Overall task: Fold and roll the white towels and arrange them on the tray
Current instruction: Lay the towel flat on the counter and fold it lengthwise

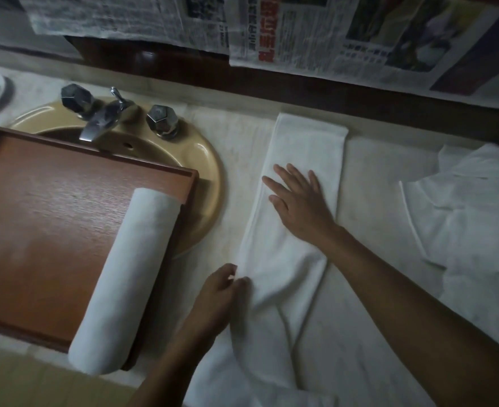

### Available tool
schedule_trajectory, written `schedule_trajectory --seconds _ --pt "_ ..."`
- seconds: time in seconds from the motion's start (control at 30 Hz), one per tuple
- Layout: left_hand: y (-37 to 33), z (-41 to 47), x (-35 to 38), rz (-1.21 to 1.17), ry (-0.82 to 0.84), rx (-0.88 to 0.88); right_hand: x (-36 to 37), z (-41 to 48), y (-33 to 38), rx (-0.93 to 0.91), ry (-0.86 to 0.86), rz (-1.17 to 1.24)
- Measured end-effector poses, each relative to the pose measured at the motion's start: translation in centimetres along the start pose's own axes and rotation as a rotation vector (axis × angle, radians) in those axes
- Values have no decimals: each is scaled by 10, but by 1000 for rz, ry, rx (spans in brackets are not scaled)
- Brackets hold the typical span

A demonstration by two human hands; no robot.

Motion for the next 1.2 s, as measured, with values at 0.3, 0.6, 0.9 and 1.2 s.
schedule_trajectory --seconds 0.3,0.6,0.9,1.2 --pt "-10 8 -30 466 -442 208 -14 7 2 9 -116 16" --pt "-36 26 -20 686 -388 350 -24 -33 5 82 -237 138" --pt "-146 108 12 651 -398 441 -46 -66 -121 993 -48 75" --pt "-150 117 7 605 -435 398 -57 -54 -102 849 -147 97"
Point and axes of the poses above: each hand's wrist, its own z-axis towards the middle knuckle, its own x-axis out of the palm, y = z × x, the point moved 10 cm from there along z, towards the middle knuckle, and after that the axes turned 5 degrees about -y, right-handed, at the moved point
